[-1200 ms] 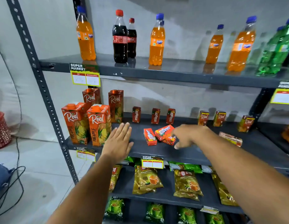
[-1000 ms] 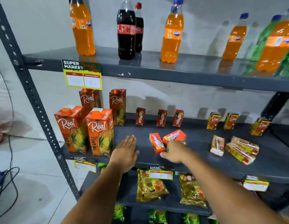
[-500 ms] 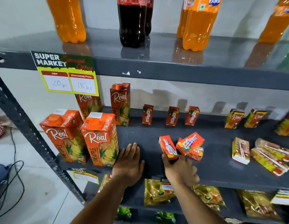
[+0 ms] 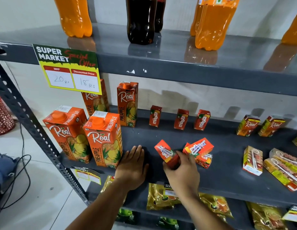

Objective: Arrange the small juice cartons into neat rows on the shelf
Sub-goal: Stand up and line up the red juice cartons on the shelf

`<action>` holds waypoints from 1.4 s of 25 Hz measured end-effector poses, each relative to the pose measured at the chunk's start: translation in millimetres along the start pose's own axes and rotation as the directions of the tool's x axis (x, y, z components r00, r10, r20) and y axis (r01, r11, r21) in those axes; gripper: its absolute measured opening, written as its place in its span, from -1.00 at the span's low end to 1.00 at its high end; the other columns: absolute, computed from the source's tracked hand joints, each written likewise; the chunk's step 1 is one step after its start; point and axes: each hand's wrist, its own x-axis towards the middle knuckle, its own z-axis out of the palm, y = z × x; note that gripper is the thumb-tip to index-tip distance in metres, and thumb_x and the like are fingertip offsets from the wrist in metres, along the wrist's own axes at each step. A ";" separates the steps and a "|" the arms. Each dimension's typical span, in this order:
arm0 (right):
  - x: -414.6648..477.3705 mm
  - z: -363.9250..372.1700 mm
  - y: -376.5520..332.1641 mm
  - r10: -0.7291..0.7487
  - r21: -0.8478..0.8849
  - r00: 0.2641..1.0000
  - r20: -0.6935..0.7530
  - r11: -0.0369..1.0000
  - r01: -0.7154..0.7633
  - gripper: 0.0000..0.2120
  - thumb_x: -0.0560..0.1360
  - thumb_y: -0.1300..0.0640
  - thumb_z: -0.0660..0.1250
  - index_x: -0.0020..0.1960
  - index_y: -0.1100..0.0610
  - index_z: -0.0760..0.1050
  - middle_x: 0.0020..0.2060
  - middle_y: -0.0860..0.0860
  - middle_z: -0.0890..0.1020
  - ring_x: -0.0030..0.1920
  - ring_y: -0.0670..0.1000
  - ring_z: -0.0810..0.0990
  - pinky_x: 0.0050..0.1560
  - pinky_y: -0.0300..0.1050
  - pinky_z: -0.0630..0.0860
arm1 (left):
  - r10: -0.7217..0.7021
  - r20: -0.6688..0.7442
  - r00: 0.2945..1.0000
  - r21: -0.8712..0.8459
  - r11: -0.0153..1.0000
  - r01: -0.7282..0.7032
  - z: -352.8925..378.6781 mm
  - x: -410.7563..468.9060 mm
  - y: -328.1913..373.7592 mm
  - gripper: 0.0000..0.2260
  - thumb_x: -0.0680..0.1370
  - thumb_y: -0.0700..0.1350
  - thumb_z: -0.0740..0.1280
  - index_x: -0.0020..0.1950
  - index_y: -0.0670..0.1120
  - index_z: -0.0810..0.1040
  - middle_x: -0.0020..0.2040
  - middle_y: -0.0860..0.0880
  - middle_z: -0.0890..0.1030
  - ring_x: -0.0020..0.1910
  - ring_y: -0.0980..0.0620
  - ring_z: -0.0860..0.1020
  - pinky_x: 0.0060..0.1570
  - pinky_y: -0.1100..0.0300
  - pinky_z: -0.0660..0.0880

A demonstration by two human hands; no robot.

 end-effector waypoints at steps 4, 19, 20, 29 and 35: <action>56.0 -22.6 -25.1 -0.412 -0.363 0.867 0.279 0.791 0.492 -0.51 0.36 0.13 0.44 0.25 -0.10 0.45 0.03 0.01 0.46 -0.03 0.11 0.54 -0.14 -0.01 0.50 | -0.006 0.041 0.999 0.003 1.000 0.006 1.9 1.6 -0.4 -0.38 0.57 0.19 -0.18 0.54 -0.14 -0.08 0.58 -0.08 -0.06 0.53 -0.03 -0.12 0.43 0.08 -0.22; 116.2 -26.9 -84.4 -0.476 -0.171 0.428 0.768 0.491 0.854 -0.63 0.57 -0.07 0.15 0.36 -0.10 0.38 0.20 0.06 0.49 0.15 0.16 0.42 0.02 0.02 0.36 | -0.015 0.037 0.999 0.024 1.000 0.014 -0.8 1.1 3.0 -0.37 0.55 0.18 -0.21 0.53 -0.15 -0.04 0.58 -0.10 -0.03 0.53 -0.05 -0.09 0.44 0.06 -0.17; 116.1 -29.6 -86.0 -0.513 -0.185 0.363 0.778 0.365 0.913 -0.64 0.58 0.00 0.18 0.36 -0.08 0.40 0.17 0.05 0.51 0.11 0.15 0.43 0.00 0.01 0.38 | -0.015 0.035 0.999 0.027 1.000 0.014 -0.6 1.0 2.8 -0.37 0.55 0.18 -0.21 0.53 -0.15 -0.04 0.58 -0.10 -0.02 0.53 -0.05 -0.08 0.44 0.06 -0.16; 116.0 -24.1 -111.5 -0.041 -0.583 0.732 0.680 0.575 0.574 -0.52 0.43 -0.32 0.27 -0.08 0.13 0.41 -0.31 0.03 0.45 -0.28 0.05 0.45 -0.25 -0.03 0.36 | -0.012 0.030 0.999 0.039 0.999 0.011 -1.8 0.0 2.7 -0.40 0.58 0.16 -0.16 0.53 -0.14 -0.04 0.58 -0.09 -0.01 0.53 -0.04 -0.07 0.44 0.07 -0.16; 117.8 -25.9 -102.6 -0.157 -0.512 0.800 0.579 0.693 0.507 -0.41 0.40 -0.46 0.12 -0.25 0.10 0.40 -0.34 0.03 0.51 -0.34 0.03 0.49 -0.36 -0.09 0.35 | -0.010 0.019 1.000 0.047 0.999 0.009 -3.1 -1.8 4.6 -0.41 0.59 0.15 -0.15 0.53 -0.14 -0.04 0.58 -0.09 0.00 0.53 -0.04 -0.06 0.45 0.06 -0.13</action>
